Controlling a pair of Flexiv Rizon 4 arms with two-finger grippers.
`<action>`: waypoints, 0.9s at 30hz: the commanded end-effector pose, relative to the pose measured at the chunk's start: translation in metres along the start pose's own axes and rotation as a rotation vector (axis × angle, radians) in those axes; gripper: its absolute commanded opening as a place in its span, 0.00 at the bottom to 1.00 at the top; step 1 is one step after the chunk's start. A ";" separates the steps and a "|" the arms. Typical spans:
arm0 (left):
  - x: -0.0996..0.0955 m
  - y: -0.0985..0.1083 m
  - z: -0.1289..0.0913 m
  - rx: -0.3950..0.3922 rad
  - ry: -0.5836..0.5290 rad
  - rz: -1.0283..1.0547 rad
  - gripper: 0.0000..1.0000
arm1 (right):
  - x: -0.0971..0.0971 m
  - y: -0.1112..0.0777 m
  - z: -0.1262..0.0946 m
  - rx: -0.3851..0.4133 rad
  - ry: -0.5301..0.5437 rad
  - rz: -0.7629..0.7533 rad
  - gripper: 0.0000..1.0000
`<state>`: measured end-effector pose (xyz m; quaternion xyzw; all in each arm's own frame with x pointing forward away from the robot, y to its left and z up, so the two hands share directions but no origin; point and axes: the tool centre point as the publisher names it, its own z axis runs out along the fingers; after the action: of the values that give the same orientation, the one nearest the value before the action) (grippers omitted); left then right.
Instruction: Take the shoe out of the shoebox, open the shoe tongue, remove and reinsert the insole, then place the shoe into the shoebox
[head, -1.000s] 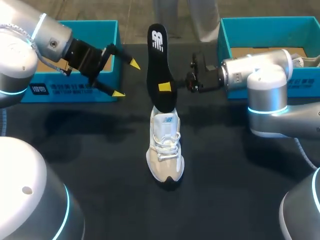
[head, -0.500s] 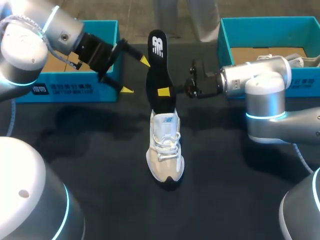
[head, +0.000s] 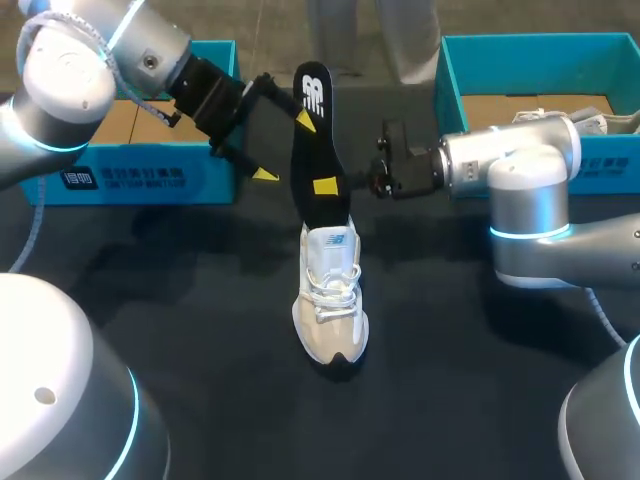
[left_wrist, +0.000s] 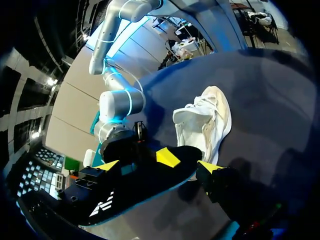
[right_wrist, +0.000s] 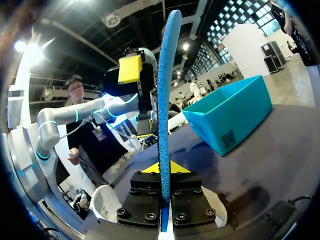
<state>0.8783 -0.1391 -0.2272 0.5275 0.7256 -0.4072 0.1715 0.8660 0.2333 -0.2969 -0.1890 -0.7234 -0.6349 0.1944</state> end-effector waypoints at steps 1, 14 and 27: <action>-0.006 0.004 0.003 0.008 0.026 0.006 1.00 | -0.003 -0.003 0.003 0.004 0.005 0.000 0.00; 0.001 0.003 0.007 0.033 0.171 0.032 1.00 | -0.006 -0.015 0.005 0.025 0.012 0.011 0.00; -0.002 0.002 0.006 0.014 0.163 0.047 1.00 | -0.008 -0.023 0.008 0.038 0.026 0.015 0.00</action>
<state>0.8817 -0.1460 -0.2308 0.5772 0.7211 -0.3654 0.1153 0.8595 0.2349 -0.3174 -0.1838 -0.7309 -0.6228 0.2099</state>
